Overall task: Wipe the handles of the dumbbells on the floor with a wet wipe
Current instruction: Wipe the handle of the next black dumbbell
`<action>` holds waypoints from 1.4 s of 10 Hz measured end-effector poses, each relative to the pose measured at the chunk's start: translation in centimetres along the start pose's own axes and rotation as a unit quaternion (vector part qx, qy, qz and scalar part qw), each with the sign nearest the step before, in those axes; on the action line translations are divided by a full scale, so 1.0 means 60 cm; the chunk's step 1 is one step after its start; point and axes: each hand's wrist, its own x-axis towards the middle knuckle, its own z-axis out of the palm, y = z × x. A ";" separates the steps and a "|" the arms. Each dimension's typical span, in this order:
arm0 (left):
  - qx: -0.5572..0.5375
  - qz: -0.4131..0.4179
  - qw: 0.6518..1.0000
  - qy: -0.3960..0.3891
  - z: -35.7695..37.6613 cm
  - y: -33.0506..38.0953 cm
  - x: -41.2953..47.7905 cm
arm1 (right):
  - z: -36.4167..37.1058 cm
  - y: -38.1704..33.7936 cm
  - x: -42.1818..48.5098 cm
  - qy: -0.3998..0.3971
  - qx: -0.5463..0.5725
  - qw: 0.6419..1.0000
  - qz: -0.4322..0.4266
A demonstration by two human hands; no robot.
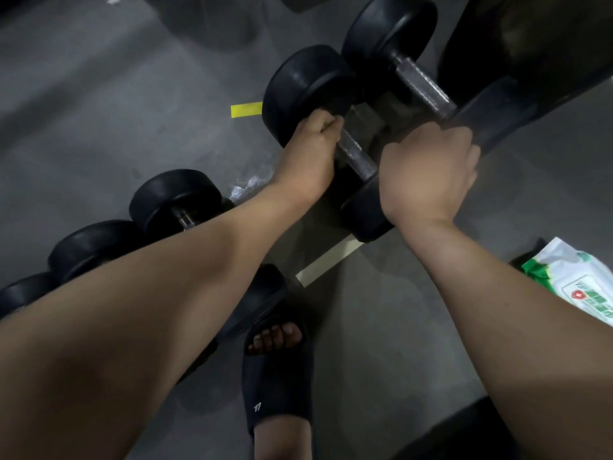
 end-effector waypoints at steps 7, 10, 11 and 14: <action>-0.012 0.136 0.978 -0.159 -0.014 0.015 0.036 | -0.001 0.000 0.001 -0.004 -0.005 1.000 -0.001; -0.181 -0.006 0.981 0.069 0.013 0.008 -0.035 | -0.003 -0.003 0.000 -0.003 0.001 1.000 0.004; -0.260 -0.217 0.936 0.096 0.016 0.020 -0.020 | -0.003 -0.003 0.000 -0.008 0.001 1.000 0.005; -0.575 -0.508 0.638 0.068 0.013 0.049 0.000 | -0.004 -0.003 0.001 -0.011 0.002 1.000 0.004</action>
